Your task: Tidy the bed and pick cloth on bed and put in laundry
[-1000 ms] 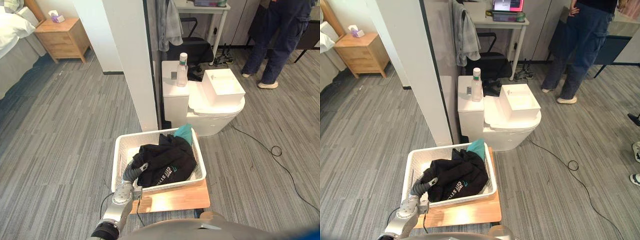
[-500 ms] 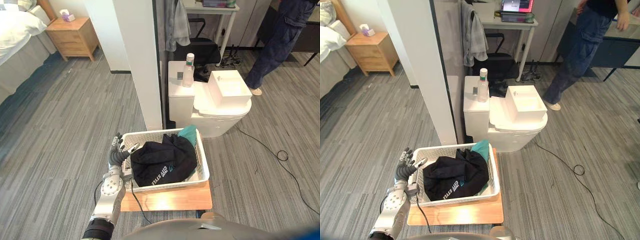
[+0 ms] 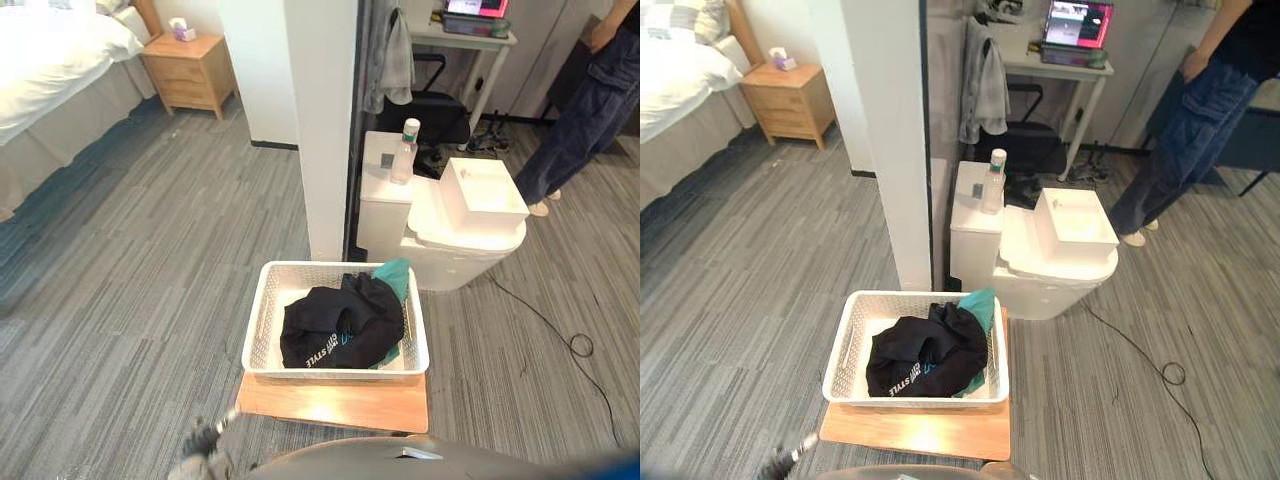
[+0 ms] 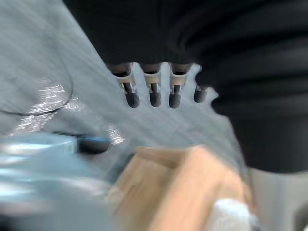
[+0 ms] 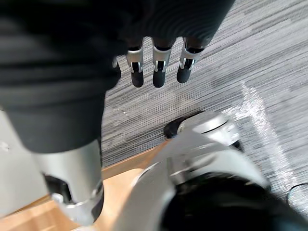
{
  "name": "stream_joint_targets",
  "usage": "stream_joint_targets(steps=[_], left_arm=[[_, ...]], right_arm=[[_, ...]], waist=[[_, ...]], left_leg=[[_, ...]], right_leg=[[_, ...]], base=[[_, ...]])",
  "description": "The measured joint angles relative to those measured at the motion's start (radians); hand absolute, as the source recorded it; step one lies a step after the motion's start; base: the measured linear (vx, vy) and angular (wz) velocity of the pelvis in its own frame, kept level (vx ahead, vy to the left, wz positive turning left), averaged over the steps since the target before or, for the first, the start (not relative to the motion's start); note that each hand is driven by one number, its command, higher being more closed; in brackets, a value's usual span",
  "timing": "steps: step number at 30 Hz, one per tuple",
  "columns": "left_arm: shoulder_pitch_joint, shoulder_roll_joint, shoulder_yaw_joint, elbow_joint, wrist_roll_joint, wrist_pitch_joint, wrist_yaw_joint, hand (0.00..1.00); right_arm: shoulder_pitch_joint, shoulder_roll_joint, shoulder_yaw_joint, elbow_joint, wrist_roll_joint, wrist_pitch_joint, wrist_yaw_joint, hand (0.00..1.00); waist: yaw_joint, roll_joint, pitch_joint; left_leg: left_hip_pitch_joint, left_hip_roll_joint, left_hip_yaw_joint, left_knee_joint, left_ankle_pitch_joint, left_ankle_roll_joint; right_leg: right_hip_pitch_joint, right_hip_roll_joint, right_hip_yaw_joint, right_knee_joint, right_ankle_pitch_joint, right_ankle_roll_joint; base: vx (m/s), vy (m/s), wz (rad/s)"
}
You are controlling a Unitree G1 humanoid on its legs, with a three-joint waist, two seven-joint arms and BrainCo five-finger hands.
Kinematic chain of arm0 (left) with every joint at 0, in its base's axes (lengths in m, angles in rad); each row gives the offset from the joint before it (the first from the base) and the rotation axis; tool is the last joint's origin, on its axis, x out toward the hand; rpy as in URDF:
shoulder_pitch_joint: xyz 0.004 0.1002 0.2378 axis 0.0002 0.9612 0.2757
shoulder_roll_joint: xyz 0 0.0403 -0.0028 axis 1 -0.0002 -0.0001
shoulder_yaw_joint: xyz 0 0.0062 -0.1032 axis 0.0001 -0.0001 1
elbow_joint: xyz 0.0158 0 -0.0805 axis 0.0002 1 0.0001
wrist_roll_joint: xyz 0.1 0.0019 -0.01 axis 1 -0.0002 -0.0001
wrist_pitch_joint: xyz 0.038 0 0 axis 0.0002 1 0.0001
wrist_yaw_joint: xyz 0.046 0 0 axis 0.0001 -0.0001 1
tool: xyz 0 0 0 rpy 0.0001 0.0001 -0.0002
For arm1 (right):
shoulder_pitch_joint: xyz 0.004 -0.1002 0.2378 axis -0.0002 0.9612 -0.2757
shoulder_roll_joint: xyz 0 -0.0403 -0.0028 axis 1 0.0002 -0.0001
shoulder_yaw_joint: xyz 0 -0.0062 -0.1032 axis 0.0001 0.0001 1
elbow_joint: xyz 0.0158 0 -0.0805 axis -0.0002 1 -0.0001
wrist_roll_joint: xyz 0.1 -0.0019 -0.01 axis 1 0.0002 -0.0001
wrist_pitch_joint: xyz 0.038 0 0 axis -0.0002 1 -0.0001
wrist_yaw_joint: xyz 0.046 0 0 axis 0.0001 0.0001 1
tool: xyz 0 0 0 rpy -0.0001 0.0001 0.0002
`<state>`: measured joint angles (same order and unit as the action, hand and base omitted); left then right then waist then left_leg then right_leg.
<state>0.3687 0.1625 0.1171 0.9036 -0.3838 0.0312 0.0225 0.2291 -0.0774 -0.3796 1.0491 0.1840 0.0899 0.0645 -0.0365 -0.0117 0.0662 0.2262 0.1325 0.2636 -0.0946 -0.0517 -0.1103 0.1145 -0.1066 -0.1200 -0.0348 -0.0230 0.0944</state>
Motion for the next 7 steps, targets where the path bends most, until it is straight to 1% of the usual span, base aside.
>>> stream_joint_targets(steps=[2,3,6,7], left_arm=[[0.008,-0.026,0.005,0.046,0.044,0.031,-0.058,0.0],[0.003,-0.022,0.0,0.062,0.071,0.046,-0.08,0.0],[-0.006,-0.021,-0.001,0.073,0.104,0.089,-0.108,0.0],[-0.018,-0.024,-0.002,0.075,0.118,0.103,-0.113,0.0]], right_arm=[[-0.016,0.001,-0.006,0.003,0.004,-0.007,-0.001,0.0],[-0.025,0.001,-0.006,0.011,0.023,-0.013,-0.001,0.0],[-0.035,0.0,-0.006,0.02,0.051,-0.033,0.0,0.0],[-0.037,0.0,-0.005,0.024,0.068,-0.039,0.0,0.0]], waist=[[0.005,-0.001,-0.002],[0.005,0.001,-0.003],[0.002,0.003,-0.002],[0.001,0.008,-0.005]], left_leg=[[-0.002,-0.001,-0.002,-0.003,0.004,0.001],[-0.002,-0.001,-0.002,-0.004,0.006,0.001],[-0.006,0.0,-0.002,-0.007,0.007,0.001],[-0.009,-0.001,-0.001,-0.007,0.007,0.001]], right_leg=[[0.0,-0.002,-0.001,-0.002,-0.001,0.001],[-0.001,-0.001,-0.001,-0.002,-0.002,0.002],[-0.002,0.0,-0.001,-0.011,-0.002,0.003],[-0.002,0.0,0.0,-0.017,-0.001,0.001]], base=[[-0.08,-0.022,0.06],[-0.06,-0.017,0.0],[-0.06,-0.022,-0.01],[0.0,0.0,0.0]])
